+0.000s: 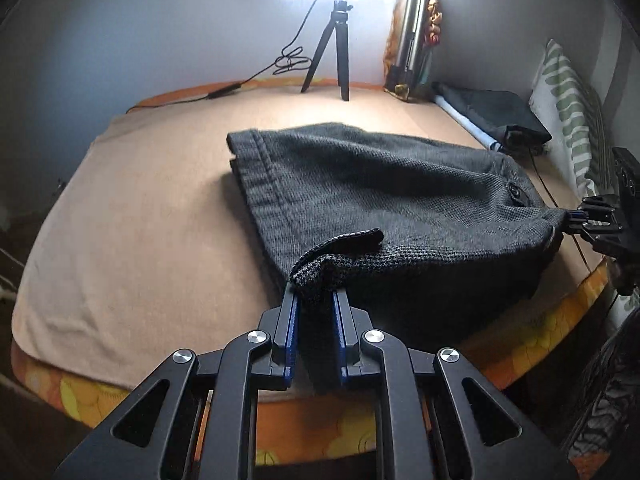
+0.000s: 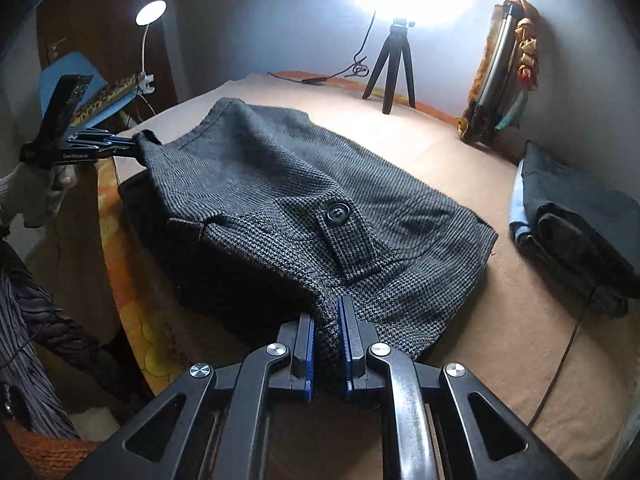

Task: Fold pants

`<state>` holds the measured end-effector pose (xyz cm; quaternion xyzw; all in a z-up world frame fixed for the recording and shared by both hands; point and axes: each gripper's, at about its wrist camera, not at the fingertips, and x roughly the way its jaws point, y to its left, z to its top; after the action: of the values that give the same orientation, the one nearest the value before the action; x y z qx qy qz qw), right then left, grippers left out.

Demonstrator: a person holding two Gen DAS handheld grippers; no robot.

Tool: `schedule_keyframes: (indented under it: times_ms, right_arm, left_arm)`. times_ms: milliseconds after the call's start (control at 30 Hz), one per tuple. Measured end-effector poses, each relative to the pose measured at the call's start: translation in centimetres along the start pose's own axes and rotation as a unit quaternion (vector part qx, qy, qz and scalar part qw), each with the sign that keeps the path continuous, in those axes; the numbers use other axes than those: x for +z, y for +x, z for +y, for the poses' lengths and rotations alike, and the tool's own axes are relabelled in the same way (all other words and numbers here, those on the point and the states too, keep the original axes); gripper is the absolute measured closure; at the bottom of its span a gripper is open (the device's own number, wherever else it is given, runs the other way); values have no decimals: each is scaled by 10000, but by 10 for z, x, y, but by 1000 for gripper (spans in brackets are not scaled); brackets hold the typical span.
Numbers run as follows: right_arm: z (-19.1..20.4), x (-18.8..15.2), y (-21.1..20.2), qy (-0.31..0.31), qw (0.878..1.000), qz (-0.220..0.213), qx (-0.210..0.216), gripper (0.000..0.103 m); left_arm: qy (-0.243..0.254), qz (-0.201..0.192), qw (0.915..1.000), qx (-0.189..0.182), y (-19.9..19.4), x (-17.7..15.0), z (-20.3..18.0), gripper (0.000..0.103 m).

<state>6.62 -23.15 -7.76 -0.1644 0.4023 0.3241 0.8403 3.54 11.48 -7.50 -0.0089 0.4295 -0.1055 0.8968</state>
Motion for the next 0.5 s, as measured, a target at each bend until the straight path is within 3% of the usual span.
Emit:
schedule_keyframes:
  times_ms: [133,167,400,500]
  right_arm:
    - [7,-2,5,-186,9997,69,-107,94]
    - [8,-2,6,-213,9997,73,-112,94]
    - [11,-10,15,-349,9990,265,-98,92]
    - [11,-13,12,-360,9989,311,19,85]
  left_arm:
    - [89,66,9999,50,-2,-11,-3,92]
    - [101,109,9999,60,-2,-13,-4,96]
    - [79,428,9990,104,0,-34,-2,98]
    - [-63,353,9992,167,-16,-36,5,98]
